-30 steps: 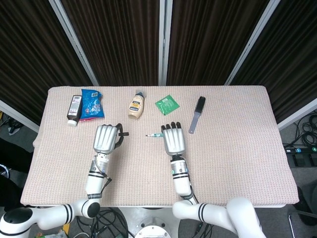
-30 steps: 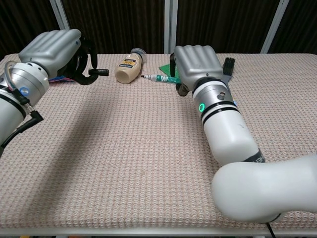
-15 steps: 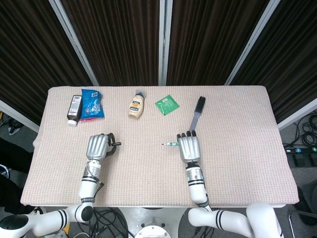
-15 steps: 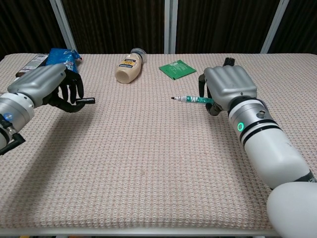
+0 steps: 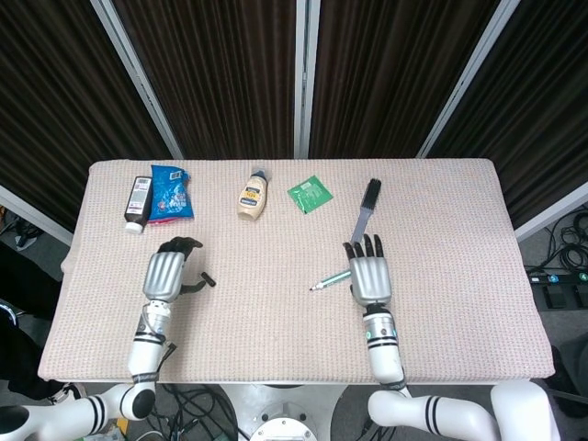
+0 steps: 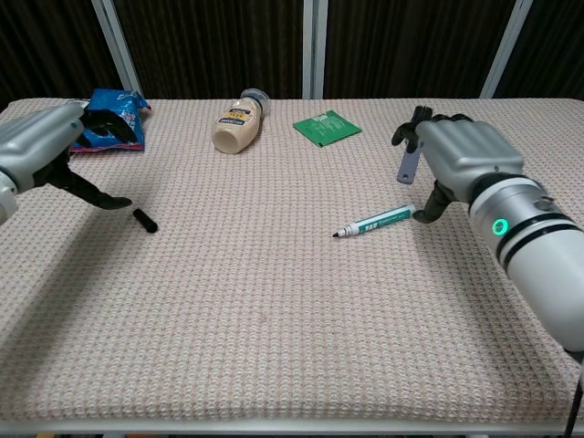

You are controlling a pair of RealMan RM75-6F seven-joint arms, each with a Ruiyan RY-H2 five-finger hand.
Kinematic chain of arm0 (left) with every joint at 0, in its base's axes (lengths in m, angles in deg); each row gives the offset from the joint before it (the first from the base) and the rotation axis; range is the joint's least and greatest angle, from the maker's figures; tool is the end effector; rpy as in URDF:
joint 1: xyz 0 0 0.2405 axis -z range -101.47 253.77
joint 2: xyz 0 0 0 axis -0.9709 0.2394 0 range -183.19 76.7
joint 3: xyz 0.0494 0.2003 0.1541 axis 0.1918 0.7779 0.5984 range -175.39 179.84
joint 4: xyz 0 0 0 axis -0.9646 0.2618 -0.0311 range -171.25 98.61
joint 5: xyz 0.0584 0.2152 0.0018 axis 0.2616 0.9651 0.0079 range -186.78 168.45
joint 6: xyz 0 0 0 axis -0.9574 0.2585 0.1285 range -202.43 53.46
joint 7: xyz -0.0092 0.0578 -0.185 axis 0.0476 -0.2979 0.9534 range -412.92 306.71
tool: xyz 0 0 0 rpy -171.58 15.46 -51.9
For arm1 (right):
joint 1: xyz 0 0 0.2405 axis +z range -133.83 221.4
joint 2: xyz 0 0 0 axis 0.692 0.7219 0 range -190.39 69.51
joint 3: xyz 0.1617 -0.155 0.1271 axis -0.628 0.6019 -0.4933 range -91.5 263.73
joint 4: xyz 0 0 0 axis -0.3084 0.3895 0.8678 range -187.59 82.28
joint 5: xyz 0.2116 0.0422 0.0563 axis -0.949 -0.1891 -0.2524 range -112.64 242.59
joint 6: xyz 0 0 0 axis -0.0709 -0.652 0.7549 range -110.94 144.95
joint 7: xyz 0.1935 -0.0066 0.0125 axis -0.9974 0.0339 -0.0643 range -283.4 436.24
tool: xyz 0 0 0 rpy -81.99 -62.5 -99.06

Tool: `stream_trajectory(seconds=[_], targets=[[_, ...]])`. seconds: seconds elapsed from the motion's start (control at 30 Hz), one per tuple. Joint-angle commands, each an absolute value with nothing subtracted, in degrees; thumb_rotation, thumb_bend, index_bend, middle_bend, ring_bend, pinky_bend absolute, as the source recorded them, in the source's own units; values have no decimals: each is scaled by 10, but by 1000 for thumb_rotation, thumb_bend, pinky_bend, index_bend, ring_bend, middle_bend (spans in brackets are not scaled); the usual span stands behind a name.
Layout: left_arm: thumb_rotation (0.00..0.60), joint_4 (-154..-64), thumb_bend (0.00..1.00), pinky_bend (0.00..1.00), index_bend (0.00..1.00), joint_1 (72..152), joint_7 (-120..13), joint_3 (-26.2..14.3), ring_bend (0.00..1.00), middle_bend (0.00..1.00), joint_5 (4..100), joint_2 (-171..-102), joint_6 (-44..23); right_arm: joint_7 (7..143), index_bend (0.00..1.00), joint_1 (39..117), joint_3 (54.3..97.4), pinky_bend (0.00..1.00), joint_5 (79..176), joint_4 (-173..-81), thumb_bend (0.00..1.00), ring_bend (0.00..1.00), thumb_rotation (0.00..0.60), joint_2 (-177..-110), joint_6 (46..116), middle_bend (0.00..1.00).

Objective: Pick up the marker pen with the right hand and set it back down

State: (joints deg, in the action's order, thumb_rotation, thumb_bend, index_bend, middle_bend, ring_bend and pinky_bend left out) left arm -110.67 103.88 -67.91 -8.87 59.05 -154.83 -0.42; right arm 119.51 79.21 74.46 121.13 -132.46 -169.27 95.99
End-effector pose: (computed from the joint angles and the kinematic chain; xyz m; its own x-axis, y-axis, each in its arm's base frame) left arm -0.2073 0.3547 -0.0447 0.2511 0.0597 0.9661 0.9661 -0.0767 -0.2464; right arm -0.1445 -0.3516 -0.0809 0.4931 -0.0924 0.8651 -0.8699 -0.0668 0.4887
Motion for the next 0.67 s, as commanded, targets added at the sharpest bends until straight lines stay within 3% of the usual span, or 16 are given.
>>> stream_trajectory(seconds=[0.03, 0.2, 0.33, 0.67], targets=[[600, -1132, 59, 236, 282, 995, -669, -56, 178, 242, 639, -1515, 61, 1118, 193, 720, 799, 49, 1300, -1401, 47, 54, 600, -1616, 1041, 233], [600, -1116, 54, 201, 279, 932, -644, -8, 154, 242, 680, -1496, 132, 1003, 184, 625, 874, 38, 1379, -1404, 47, 19, 600, -1538, 1123, 203], [600, -1100, 51, 191, 278, 892, -626, 13, 150, 237, 690, -1495, 164, 935, 176, 563, 902, 22, 1396, -1359, 45, 3, 600, -1530, 1161, 189], [600, -1078, 51, 191, 278, 844, -593, 23, 150, 237, 709, -1504, 192, 858, 156, 500, 895, 0, 1412, -1286, 45, 0, 600, -1551, 1161, 174]])
